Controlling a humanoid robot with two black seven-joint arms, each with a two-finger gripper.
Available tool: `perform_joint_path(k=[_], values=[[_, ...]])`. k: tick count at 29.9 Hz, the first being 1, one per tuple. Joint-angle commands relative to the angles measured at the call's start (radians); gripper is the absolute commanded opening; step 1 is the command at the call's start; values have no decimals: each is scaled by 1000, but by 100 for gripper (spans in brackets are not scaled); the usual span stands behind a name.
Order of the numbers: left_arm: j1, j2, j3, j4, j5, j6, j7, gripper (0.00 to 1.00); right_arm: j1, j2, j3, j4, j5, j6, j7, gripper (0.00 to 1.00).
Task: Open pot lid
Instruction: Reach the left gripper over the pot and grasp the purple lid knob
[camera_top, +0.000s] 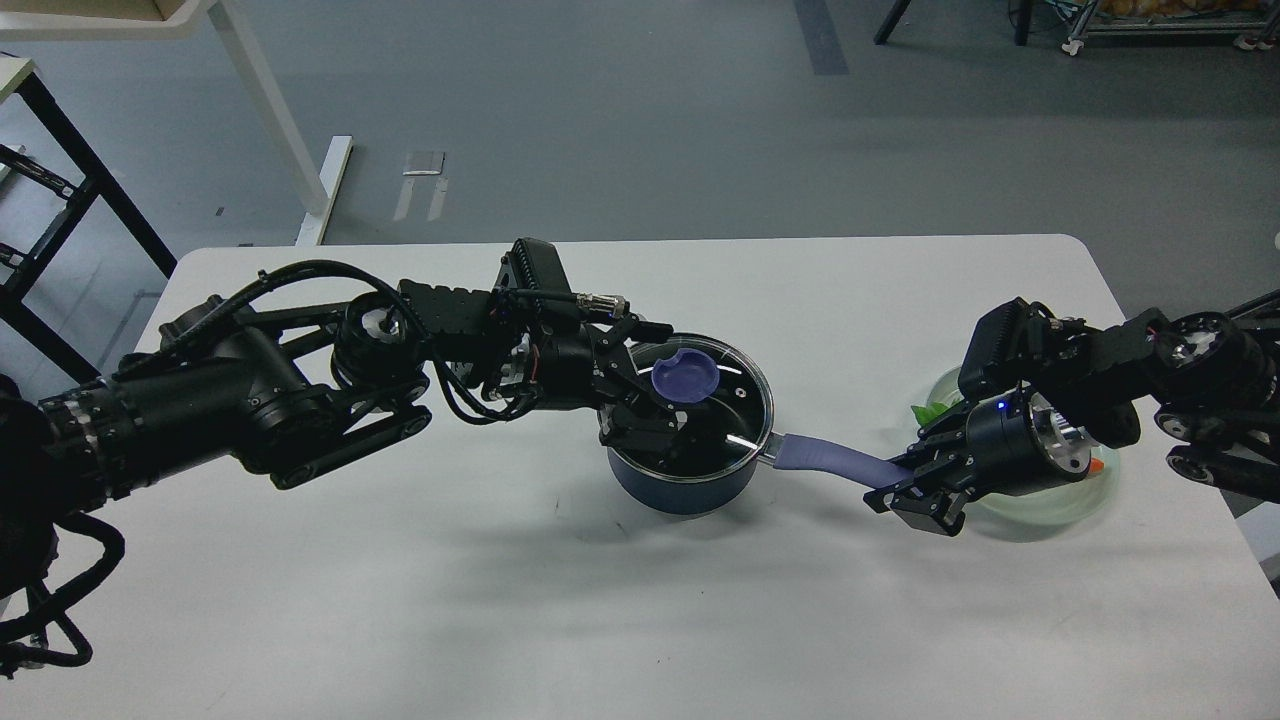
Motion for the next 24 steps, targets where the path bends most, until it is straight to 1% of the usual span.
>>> perform_joint_path(k=[1,8,11,15,18,22,24], values=[[2,-4,5,15,3,2,2,99,-1,0,0,0,0,0,0,37],[4,-25,5,29,6,2,3,99,-6,-2,1,0,0,-1,0,37],[2,-30,18,32,12,2,3,97,-7,-2,1,0,0,-1,0,37],[2,-32,33,35,26,23,3,96,-7,-2,1,0,0,0,0,37],[2,-41,35,35,26,23,5,95,-7,-2,1,0,1,0,0,37],[2,-47,33,47,28,26,5,87,-7,-2,1,0,1,-1,0,37],[1,-53,35,49,31,26,5,80,-10,-2,1,0,1,-1,0,37]])
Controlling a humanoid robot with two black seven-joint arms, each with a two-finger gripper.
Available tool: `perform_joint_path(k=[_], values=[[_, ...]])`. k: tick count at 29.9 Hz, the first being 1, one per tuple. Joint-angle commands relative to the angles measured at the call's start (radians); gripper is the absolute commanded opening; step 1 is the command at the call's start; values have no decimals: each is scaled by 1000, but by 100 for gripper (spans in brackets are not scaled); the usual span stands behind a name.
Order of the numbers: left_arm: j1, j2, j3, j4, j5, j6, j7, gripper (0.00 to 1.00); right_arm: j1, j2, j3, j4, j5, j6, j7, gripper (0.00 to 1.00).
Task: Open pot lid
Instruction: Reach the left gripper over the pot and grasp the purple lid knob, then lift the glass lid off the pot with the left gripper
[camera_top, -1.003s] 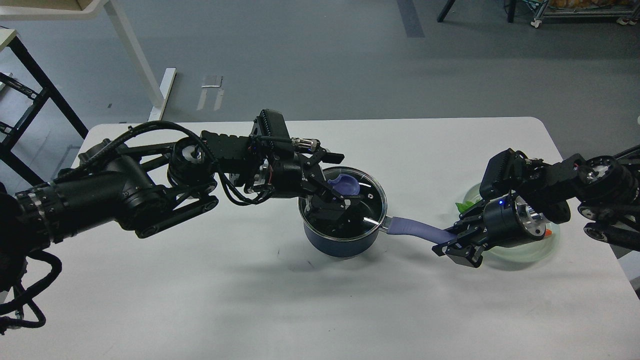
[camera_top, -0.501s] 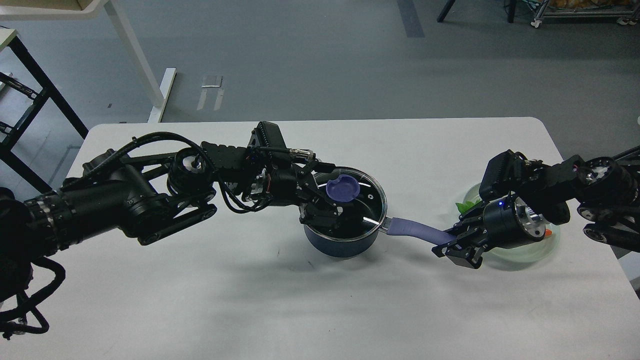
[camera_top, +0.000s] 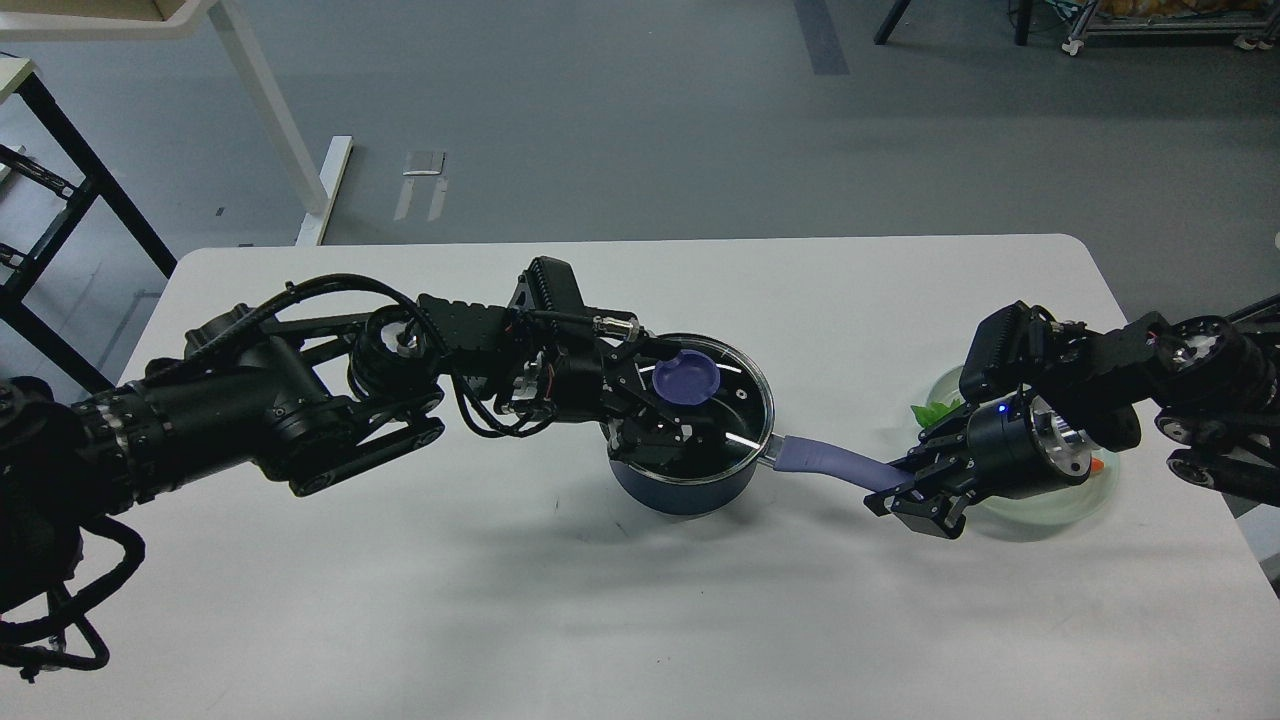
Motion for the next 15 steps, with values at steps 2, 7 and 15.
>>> perform_joint_path(k=[2,7,15], values=[[-1,-8,0,3,12,1,1,65,-4,0,0,0,0,0,0,37],[-3,-10,-1,3,26,2,18,47,-7,0,0,-6,0,0,0,37],[-66,15,-7,-24,14,25,17,43,-10,-1,0,-6,0,-11,0,37]])
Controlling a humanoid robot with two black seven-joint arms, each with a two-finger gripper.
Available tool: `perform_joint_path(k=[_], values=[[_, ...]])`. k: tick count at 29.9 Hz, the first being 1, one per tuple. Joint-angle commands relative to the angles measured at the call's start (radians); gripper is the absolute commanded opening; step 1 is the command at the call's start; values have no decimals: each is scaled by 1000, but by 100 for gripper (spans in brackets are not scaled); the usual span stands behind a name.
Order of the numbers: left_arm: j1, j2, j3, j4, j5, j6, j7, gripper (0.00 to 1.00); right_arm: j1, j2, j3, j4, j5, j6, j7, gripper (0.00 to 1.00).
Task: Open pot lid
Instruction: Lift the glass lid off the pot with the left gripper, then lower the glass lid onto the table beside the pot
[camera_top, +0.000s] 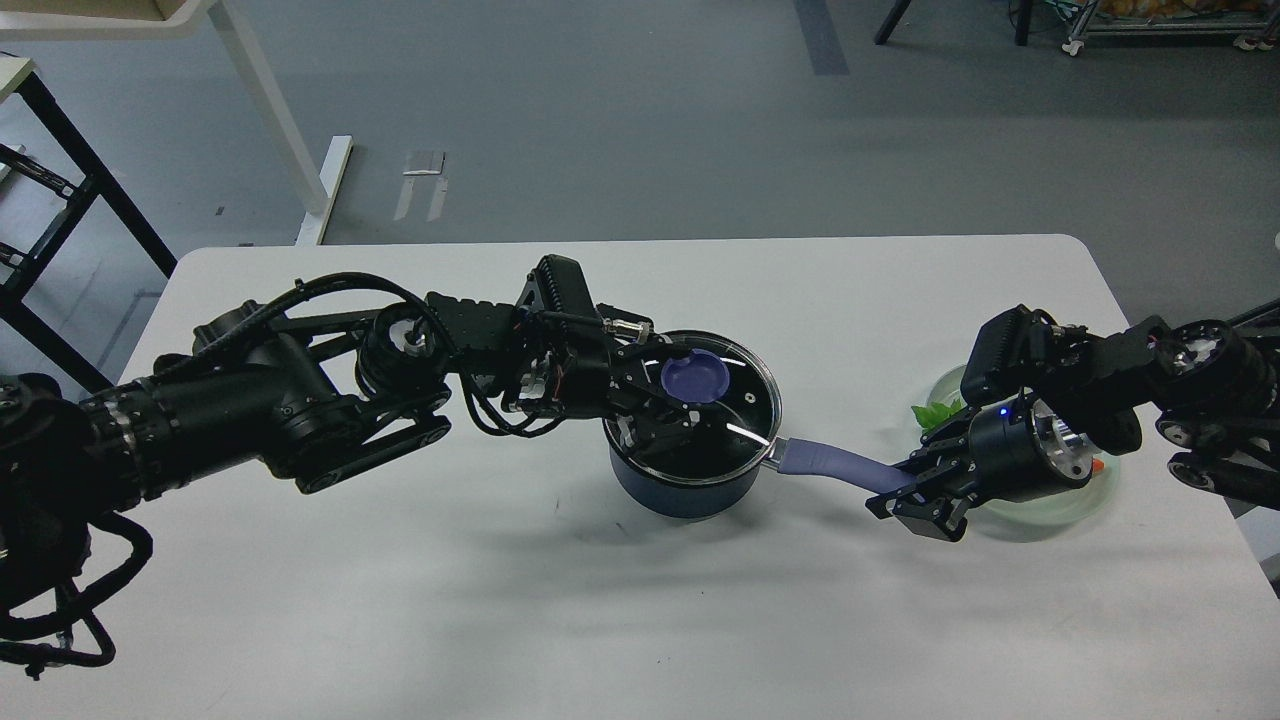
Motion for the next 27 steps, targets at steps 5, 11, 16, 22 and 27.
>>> perform_joint_path(k=[5,11,16,22,27], values=[[-87,154,-2,-82,-72,23,-9,44,1,-1,0,0,0,-4,0,37],[-72,393,3,-199,-110,78,-27,45,0,-3,0,0,0,-4,0,37],[40,546,1,-231,-117,172,-27,45,1,-1,0,0,0,-4,0,37],[213,646,3,-223,-117,252,-27,45,1,-1,0,0,0,-4,0,37],[301,648,3,-200,-112,296,-27,45,1,-1,0,0,0,-4,0,37]])
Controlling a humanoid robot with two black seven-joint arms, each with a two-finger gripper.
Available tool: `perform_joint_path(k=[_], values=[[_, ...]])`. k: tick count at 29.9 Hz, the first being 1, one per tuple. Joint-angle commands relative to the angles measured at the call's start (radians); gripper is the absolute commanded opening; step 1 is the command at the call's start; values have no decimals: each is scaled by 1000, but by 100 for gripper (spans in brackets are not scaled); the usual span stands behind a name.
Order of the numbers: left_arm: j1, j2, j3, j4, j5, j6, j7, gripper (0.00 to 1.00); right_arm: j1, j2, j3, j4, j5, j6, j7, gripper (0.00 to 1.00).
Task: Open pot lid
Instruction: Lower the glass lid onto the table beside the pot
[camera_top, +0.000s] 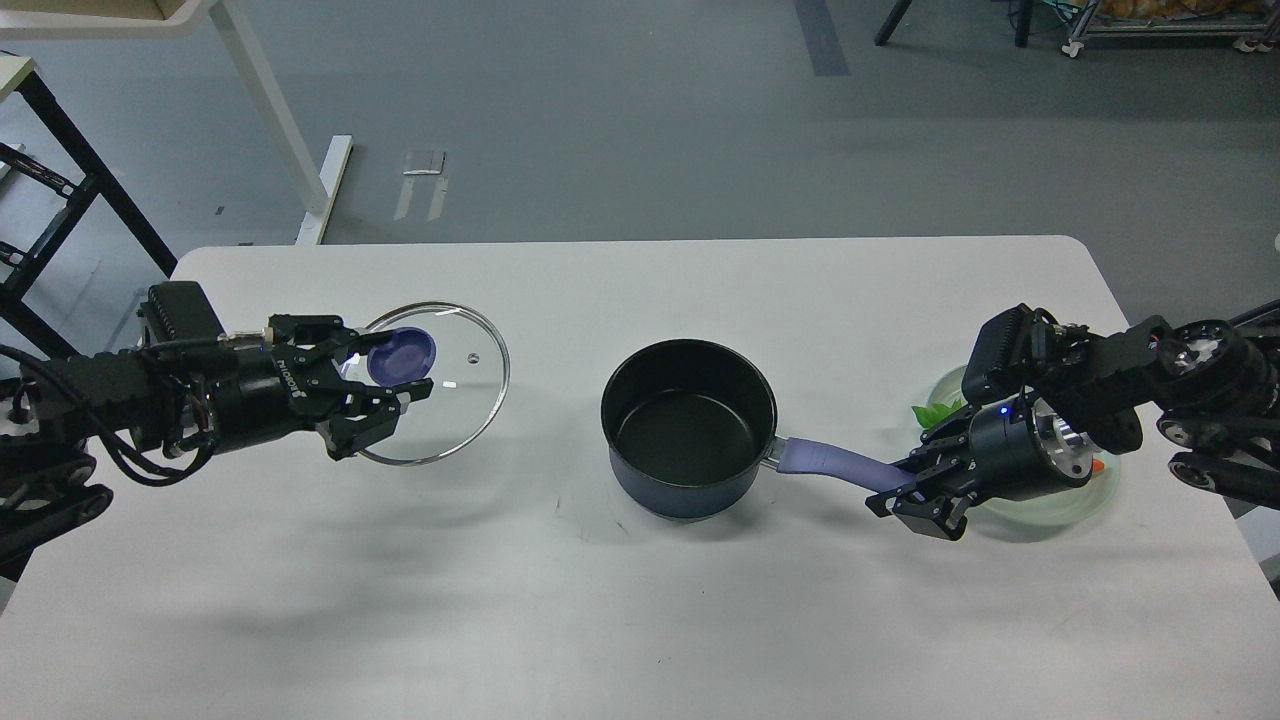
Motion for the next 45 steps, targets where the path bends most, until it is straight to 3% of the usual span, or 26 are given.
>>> perform_joint_path(k=[1,12,24,30,34,41,45], values=[[55,0,-1,23,6,18,0,46,0,0,0,0,0,0,0,37],[123,-7,1,132,24,24,0,47,2,-2,0,0,2,0,0,37],[141,-23,18,162,55,25,0,53,2,-3,0,0,2,0,0,37],[143,-24,35,173,58,25,0,61,2,-3,0,0,2,0,0,37],[143,-24,36,173,58,24,0,76,0,-3,0,0,2,0,0,37],[153,-23,36,173,56,25,0,82,0,-5,0,0,2,-2,0,37],[144,-11,15,144,20,21,0,98,0,-5,0,0,2,-2,0,37]])
